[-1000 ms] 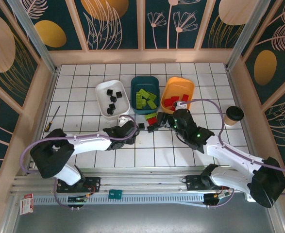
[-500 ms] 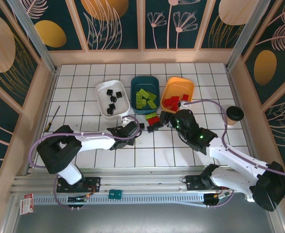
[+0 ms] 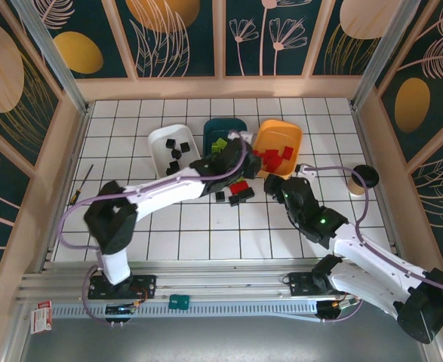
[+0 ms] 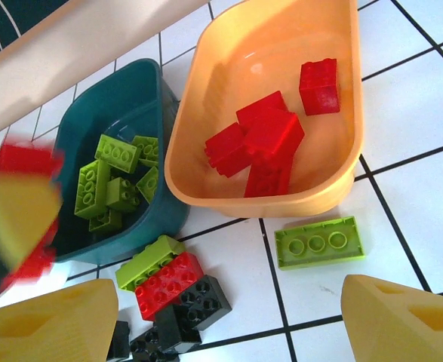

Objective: Sort the legos into containers by color
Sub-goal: Place the lego in the container.

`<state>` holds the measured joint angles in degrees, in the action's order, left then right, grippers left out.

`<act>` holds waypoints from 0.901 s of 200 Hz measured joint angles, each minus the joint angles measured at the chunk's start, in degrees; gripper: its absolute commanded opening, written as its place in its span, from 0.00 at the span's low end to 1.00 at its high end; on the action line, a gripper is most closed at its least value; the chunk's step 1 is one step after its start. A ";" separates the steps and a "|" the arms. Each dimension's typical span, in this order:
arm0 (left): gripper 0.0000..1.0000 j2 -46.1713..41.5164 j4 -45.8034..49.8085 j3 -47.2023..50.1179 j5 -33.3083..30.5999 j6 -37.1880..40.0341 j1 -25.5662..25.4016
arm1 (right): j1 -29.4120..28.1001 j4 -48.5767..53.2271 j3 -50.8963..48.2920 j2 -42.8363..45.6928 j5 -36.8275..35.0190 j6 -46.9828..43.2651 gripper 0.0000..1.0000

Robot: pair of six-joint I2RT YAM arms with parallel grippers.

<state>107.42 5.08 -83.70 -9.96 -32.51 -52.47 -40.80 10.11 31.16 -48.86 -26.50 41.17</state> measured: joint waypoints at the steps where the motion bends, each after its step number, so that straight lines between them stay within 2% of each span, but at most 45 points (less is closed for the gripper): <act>1: 0.21 0.37 0.02 -0.42 0.09 0.00 0.04 | 0.00 0.04 0.00 0.02 -0.02 0.02 0.78; 31: 0.22 13.27 1.66 -15.19 2.60 0.90 1.77 | 0.00 1.31 -0.07 0.46 -0.39 0.61 0.78; 65: 0.25 22.56 4.96 -24.22 3.74 0.83 4.50 | 0.00 2.23 -0.28 1.64 -0.42 1.20 0.78; 108: 0.49 28.76 8.50 -32.61 4.63 0.22 6.51 | 0.00 2.21 -1.03 1.22 1.09 1.20 0.81; 141: 0.68 29.31 8.92 -36.52 6.03 -0.61 6.36 | 0.26 2.32 -2.23 -0.83 1.09 1.46 0.87; 162: 0.80 26.77 7.91 -34.36 7.21 -1.14 6.19 | 1.66 2.27 -2.73 -3.28 1.51 1.36 0.88; 180: 0.90 20.46 5.75 -26.77 8.41 -1.92 6.16 | 3.82 1.92 -2.73 -7.32 2.36 1.09 0.90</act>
<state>127.87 10.83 -110.48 -1.54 -34.44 -46.30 -36.97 12.03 28.42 -56.18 -24.14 42.26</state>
